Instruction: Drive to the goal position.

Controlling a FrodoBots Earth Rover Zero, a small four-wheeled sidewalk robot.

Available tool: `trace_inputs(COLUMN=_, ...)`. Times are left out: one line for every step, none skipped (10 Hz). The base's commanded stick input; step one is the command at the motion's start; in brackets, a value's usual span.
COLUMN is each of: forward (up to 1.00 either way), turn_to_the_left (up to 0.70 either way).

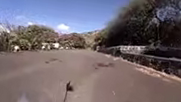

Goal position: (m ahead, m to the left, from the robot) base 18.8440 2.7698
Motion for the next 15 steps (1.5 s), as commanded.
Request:
trace_inputs(forward=0.5, turn_to_the_left=0.0)
trace_inputs(forward=0.5, turn_to_the_left=0.0)
trace_inputs(forward=0.5, turn_to_the_left=0.0)
trace_inputs(forward=0.5, turn_to_the_left=0.0)
trace_inputs(forward=0.5, turn_to_the_left=0.0)
trace_inputs(forward=0.5, turn_to_the_left=0.0)
trace_inputs(forward=0.5, turn_to_the_left=0.0)
trace_inputs(forward=0.5, turn_to_the_left=0.0)
trace_inputs(forward=0.5, turn_to_the_left=0.0)
trace_inputs(forward=0.5, turn_to_the_left=0.0)
trace_inputs(forward=0.5, turn_to_the_left=0.0)
trace_inputs(forward=0.5, turn_to_the_left=0.0)
trace_inputs(forward=0.5, turn_to_the_left=0.0)
trace_inputs(forward=0.5, turn_to_the_left=0.0)
trace_inputs(forward=0.5, turn_to_the_left=0.0)
